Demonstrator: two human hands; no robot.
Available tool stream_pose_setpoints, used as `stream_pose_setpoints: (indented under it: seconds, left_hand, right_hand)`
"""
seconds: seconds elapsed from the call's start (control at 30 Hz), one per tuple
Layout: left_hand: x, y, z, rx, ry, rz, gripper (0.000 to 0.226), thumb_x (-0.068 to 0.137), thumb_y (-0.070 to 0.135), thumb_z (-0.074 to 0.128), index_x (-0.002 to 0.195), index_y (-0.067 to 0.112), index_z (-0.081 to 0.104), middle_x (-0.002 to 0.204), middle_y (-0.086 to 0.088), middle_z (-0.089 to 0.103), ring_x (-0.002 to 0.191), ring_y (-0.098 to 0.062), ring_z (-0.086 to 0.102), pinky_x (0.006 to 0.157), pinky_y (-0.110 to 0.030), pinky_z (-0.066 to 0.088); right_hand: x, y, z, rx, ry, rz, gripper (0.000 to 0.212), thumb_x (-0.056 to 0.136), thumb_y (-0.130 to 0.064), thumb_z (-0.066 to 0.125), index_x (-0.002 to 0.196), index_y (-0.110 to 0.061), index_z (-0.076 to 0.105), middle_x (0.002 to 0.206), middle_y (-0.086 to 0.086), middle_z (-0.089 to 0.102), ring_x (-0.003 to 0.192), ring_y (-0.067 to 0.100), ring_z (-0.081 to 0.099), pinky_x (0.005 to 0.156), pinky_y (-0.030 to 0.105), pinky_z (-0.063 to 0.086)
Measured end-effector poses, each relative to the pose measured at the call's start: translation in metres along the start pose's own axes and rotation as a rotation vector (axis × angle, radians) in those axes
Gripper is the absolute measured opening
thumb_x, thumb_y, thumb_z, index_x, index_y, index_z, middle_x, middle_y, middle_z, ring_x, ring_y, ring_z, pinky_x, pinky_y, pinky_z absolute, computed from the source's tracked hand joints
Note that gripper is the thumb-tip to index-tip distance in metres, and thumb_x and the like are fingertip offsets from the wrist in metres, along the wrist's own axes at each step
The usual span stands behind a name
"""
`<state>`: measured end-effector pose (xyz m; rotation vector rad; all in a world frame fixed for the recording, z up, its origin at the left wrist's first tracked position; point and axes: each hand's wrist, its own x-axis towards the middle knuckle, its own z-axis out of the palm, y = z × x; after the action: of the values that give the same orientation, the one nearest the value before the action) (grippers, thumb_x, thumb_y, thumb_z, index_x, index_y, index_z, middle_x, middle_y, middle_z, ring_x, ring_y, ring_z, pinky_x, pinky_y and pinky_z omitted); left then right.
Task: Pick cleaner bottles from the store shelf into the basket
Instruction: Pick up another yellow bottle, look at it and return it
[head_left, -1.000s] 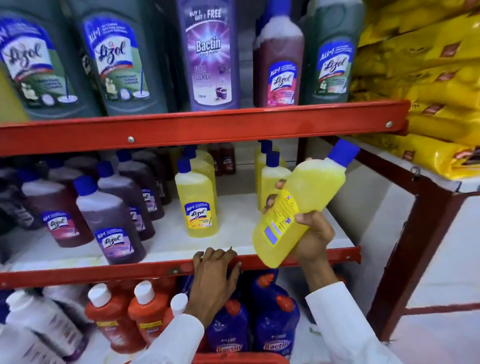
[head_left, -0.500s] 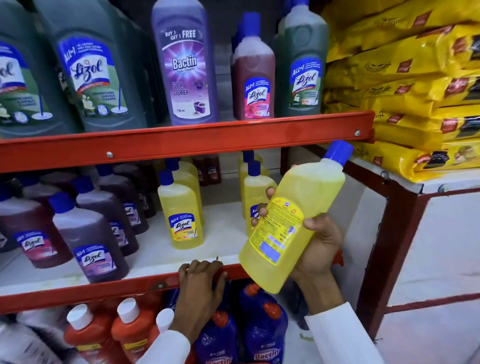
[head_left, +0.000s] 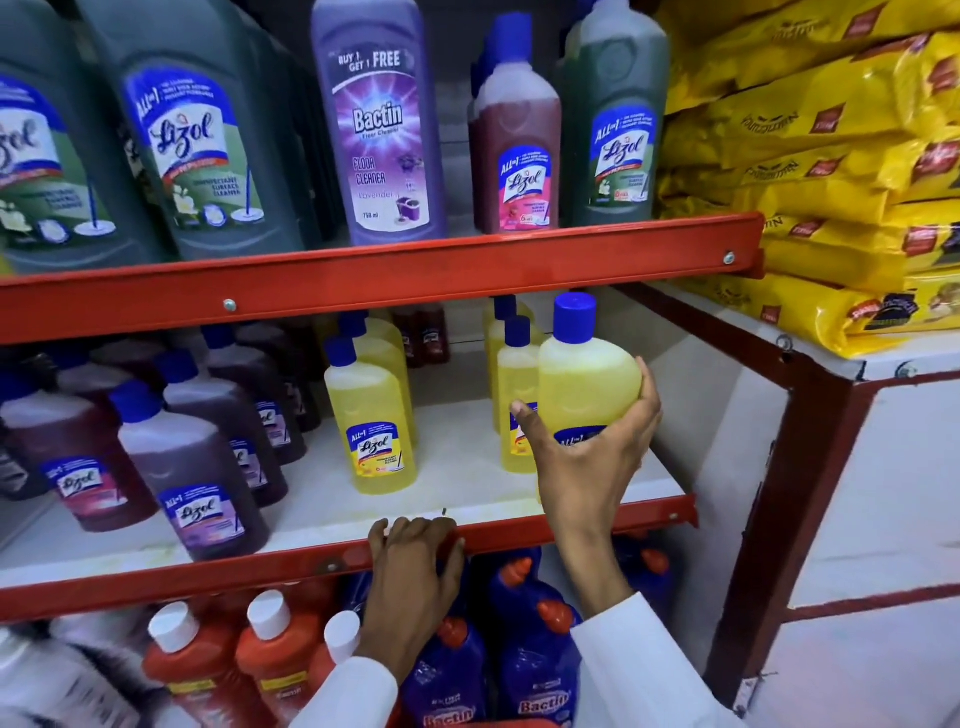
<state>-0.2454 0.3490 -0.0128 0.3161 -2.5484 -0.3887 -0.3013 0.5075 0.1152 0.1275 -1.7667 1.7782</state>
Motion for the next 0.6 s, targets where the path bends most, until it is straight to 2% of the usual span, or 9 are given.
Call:
stream_pose_setpoints:
  seconds: [0.13,0.3,0.6]
  left_hand:
    - [-0.001,-0.001,0.002,0.0,0.012,0.002,0.02,0.087,0.037,0.059,0.103,0.029,0.067,0.094,0.005,0.073,0.094,-0.022,0.062,0.107,-0.048,0.032]
    - [0.0,-0.001,0.004,-0.012,0.036,0.01,0.019,0.086,0.038,0.056,0.1,0.029,0.065,0.096,0.005,0.074,0.095,-0.022,0.062,0.111,-0.047,0.025]
    - [0.0,0.0,0.003,0.003,0.033,0.006,0.018,0.086,0.037,0.058,0.101,0.029,0.065,0.097,0.005,0.073,0.097,-0.021,0.062,0.114,-0.051,0.026]
  right_hand:
    - [0.009,0.015,0.009,0.017,-0.037,0.066,0.11,0.055,-0.036,0.097,0.144,-0.014,0.035,0.143,0.007,0.046,0.133,0.028,0.045,0.108,0.059,0.043]
    - [0.013,0.032,0.025,-0.011,-0.133,0.108,0.112,0.056,-0.031,0.098,0.144,-0.011,0.032,0.142,0.009,0.045,0.132,0.028,0.046,0.106,0.057,0.046]
    - [0.007,0.057,0.033,-0.078,-0.224,0.098,0.109,0.059,-0.026,0.097,0.145,-0.013,0.03,0.143,0.008,0.04,0.134,0.029,0.042,0.106,0.06,0.045]
